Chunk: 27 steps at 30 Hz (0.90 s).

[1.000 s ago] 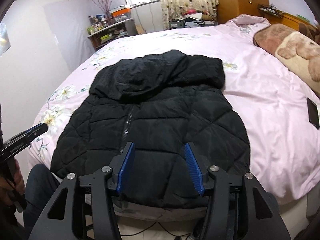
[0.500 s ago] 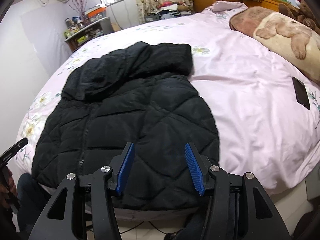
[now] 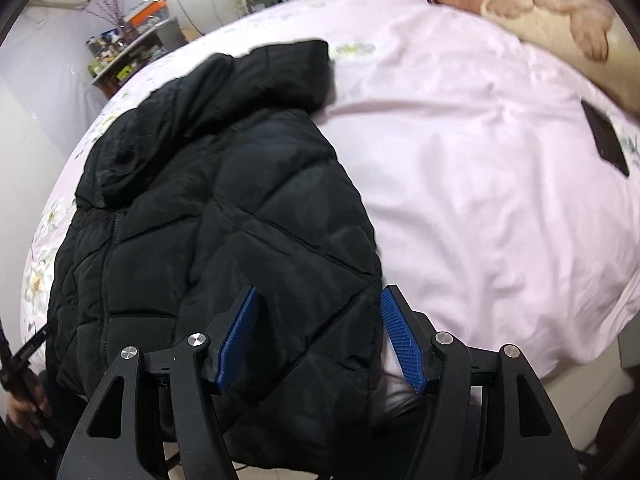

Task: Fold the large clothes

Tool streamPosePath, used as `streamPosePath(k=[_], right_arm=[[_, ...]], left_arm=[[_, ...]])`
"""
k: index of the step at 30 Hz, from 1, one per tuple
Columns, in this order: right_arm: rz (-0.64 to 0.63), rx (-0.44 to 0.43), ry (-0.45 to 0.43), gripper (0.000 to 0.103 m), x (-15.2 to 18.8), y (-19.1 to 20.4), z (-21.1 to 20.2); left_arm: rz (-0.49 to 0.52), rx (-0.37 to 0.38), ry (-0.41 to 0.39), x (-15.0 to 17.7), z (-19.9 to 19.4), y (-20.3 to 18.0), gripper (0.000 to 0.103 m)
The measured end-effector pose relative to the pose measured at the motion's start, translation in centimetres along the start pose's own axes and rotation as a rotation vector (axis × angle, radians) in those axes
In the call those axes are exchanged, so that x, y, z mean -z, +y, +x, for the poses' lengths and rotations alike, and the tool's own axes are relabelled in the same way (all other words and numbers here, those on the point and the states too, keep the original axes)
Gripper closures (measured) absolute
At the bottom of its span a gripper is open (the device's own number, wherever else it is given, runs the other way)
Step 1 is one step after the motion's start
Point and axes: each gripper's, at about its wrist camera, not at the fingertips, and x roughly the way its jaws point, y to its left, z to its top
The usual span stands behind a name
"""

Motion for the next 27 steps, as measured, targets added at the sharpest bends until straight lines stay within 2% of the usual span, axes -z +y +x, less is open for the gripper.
streamPosePath(k=[3, 5, 12, 14, 15, 16, 17, 18, 19, 20, 27], right_arm=[[0.040, -0.023, 0.044, 0.039, 0.0, -0.8, 1.0], [0.073, -0.034, 0.077, 0.035, 0.0, -1.4, 1.7], [0.079, -0.081, 0.158, 0.034, 0.5, -1.3, 2.5], [0.077, -0.110, 0.190, 0.034, 1.0, -1.0, 2.8], [0.073, -0.109, 0.196, 0.035, 1.1, -0.8, 2.9], [0.068, -0.107, 0.195, 0.043, 1.1, -0.6, 2.8], [0.069, -0.107, 0.189, 0.057, 1.1, -0.5, 2.5], [0.076, -0.123, 0.179, 0.067, 1.1, -0.5, 2.1], [0.079, -0.143, 0.171, 0.079, 1.1, -0.4, 1.6], [0.068, -0.148, 0.159, 0.084, 1.0, -0.1, 0.9], [0.015, -0.217, 0.045, 0.090, 0.5, 1.3, -5.2]], left_arm=[[0.010, 0.006, 0.009, 0.5, 0.6, -0.3, 0.034], [0.016, 0.008, 0.012, 0.8, 0.9, -0.6, 0.032], [0.038, -0.007, 0.035, 1.3, 1.7, -1.0, 0.030], [0.051, -0.012, 0.052, 1.2, 1.9, -1.3, 0.035], [0.051, -0.001, 0.062, 1.1, 1.9, -1.3, 0.043], [0.049, 0.006, 0.068, 1.0, 1.7, -1.4, 0.048], [0.055, 0.011, 0.069, 0.9, 1.4, -1.5, 0.062], [0.069, 0.015, 0.064, 0.8, 0.9, -1.8, 0.075], [0.082, 0.018, 0.056, 0.7, 0.3, -2.2, 0.079], [0.092, 0.018, 0.048, 0.5, -0.3, -2.4, 0.083], [0.087, 0.094, -0.101, -0.7, -8.0, -1.8, 0.089]])
